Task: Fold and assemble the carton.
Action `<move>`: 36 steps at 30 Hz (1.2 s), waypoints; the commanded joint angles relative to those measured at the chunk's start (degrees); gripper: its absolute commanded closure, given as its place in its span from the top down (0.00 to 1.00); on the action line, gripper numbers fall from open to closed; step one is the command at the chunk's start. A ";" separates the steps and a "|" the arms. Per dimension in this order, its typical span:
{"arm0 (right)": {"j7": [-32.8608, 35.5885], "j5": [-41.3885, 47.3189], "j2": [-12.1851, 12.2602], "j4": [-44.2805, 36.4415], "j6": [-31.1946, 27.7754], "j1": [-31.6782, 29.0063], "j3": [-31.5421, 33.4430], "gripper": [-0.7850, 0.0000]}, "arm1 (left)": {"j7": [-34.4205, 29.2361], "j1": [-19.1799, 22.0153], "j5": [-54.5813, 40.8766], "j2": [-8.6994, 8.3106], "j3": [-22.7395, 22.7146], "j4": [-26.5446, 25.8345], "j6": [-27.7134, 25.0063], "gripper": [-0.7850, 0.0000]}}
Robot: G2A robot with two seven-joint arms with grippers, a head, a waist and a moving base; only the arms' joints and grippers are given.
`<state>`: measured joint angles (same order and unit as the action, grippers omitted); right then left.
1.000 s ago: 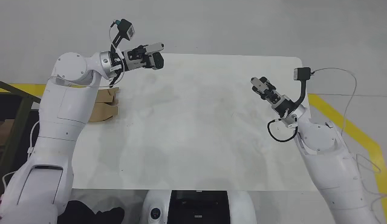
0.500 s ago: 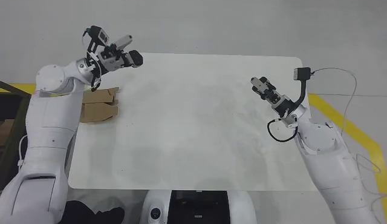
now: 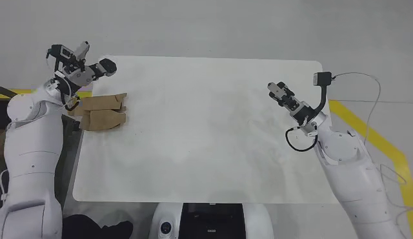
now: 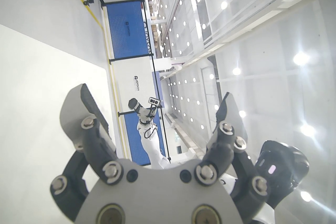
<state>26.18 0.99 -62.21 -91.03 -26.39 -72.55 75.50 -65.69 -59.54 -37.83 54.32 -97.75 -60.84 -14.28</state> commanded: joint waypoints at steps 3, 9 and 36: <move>0.00 0.00 0.00 0.00 0.00 0.00 0.00 1.00 | 4.00 -2.18 3.45 -0.83 -3.30 0.49 -0.85 1.00; 0.00 0.00 0.00 0.00 0.00 0.00 0.00 1.00 | 6.70 -4.76 0.68 -1.08 -5.98 2.09 0.03 1.00; 0.00 0.00 0.00 0.00 0.00 0.00 0.00 1.00 | 8.81 -5.27 0.62 -0.95 -5.77 3.27 -0.53 1.00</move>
<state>26.18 0.99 -62.21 -91.03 -26.39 -72.55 75.50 -56.88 -64.81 -37.21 53.37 -103.52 -57.57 -14.81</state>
